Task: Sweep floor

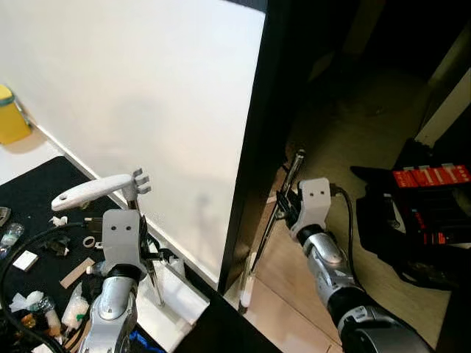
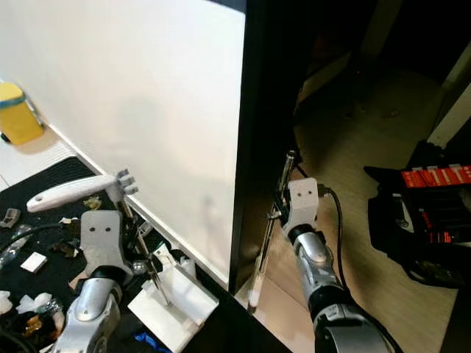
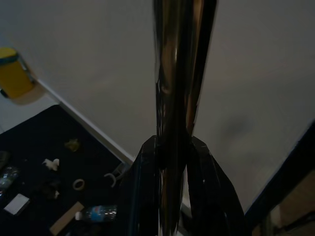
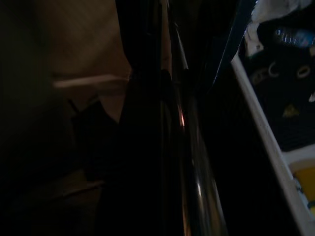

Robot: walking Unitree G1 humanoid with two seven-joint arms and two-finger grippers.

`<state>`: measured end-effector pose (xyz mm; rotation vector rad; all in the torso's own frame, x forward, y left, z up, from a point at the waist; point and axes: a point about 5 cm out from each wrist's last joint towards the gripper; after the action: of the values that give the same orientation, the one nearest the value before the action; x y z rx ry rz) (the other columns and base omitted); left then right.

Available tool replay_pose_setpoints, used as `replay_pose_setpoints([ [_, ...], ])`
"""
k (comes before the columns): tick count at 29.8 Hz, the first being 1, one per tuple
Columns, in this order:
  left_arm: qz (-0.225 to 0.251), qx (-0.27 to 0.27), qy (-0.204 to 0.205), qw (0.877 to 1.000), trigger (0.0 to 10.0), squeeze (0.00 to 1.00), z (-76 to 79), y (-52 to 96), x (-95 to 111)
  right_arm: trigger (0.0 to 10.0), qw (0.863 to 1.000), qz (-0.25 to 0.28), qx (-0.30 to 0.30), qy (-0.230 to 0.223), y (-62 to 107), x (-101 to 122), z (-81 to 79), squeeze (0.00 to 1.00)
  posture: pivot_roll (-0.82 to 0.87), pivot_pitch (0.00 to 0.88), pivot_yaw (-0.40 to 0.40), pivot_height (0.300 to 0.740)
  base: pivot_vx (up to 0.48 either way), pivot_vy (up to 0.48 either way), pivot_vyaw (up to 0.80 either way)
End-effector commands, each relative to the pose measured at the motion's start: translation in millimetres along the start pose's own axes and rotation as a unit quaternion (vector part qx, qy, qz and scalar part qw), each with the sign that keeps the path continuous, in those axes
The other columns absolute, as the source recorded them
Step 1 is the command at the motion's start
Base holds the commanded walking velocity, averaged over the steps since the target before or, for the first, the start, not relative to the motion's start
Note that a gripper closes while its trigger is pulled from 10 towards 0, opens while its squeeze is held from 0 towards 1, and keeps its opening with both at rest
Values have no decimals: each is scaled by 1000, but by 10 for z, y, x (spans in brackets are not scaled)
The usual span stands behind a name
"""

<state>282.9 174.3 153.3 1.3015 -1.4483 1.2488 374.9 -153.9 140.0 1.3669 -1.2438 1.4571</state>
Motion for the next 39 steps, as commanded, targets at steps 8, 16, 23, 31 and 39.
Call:
replay_pose_setpoints([
  [8,5,-112,19,994,10000,0,208,170,48,10000,997,-63,25,47,233,-206,193,0,131,186,-31,740,0,0,0],
  [16,-11,-121,22,992,10000,0,264,219,-22,10000,996,-78,32,24,265,-316,81,0,132,185,-25,740,0,0,0],
  [23,-53,-90,59,993,10000,0,360,229,-214,10000,997,-74,-3,-21,288,-419,-71,0,123,177,-23,740,0,0,0],
  [31,-42,-81,21,996,10000,0,346,166,-213,10000,997,-70,-1,-23,254,-390,-100,0,113,166,-23,740,0,0,0],
  [39,-34,-65,19,997,10000,0,315,140,-214,10000,997,-71,-1,-21,246,-385,-109,0,115,161,-28,740,-173,0,0],
])
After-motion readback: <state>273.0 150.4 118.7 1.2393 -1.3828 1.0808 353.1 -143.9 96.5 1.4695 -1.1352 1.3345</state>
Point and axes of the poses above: a point about 5 cm out from each wrist's last joint towards the gripper, its own y axis pointing back from the gripper into the wrist, its own x axis along the axis of the wrist's last joint, z = x × y, and after that the axes turned 6 degrees about -y, right-handed
